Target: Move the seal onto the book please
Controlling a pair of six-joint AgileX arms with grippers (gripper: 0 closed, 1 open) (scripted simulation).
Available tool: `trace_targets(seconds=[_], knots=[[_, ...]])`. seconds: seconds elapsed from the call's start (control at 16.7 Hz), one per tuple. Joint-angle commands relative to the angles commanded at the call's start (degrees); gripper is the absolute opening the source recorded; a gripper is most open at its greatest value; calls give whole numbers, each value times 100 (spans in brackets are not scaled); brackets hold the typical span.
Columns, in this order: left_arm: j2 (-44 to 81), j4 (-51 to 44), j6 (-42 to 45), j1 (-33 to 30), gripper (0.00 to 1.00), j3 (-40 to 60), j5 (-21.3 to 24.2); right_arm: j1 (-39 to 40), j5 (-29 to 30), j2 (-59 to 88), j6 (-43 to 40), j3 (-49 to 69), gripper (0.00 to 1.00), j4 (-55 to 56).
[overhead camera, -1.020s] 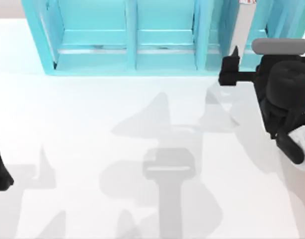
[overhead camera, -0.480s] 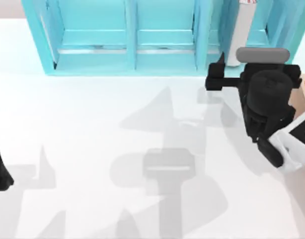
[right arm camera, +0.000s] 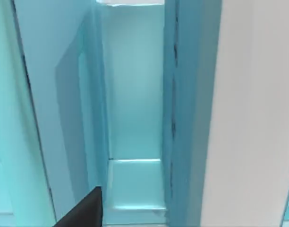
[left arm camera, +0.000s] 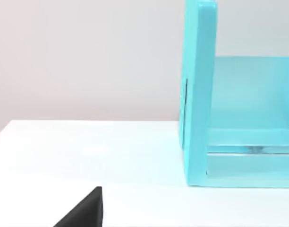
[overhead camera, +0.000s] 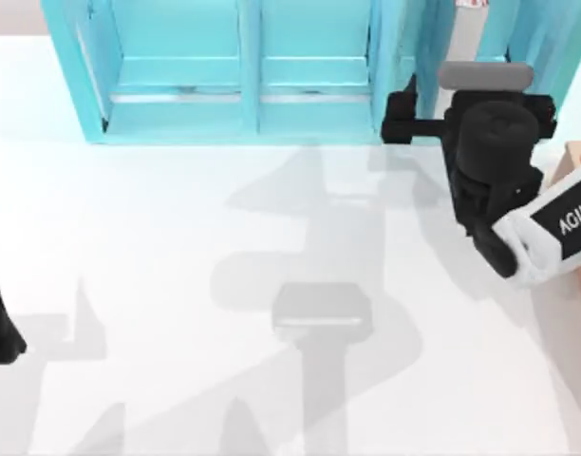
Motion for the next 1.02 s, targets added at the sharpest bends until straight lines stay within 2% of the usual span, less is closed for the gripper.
trace_targets(seconds=[0.36, 0.66, 1.02], knots=[[0, 0, 0, 0, 100, 0, 0, -321, -309, 710, -50, 1335, 100, -599], [0, 0, 0, 0, 100, 0, 0, -353, -341, 770, -54, 1451, 100, -656], [0, 0, 0, 0, 100, 0, 0, -353, -341, 770, -54, 1451, 55, -656]])
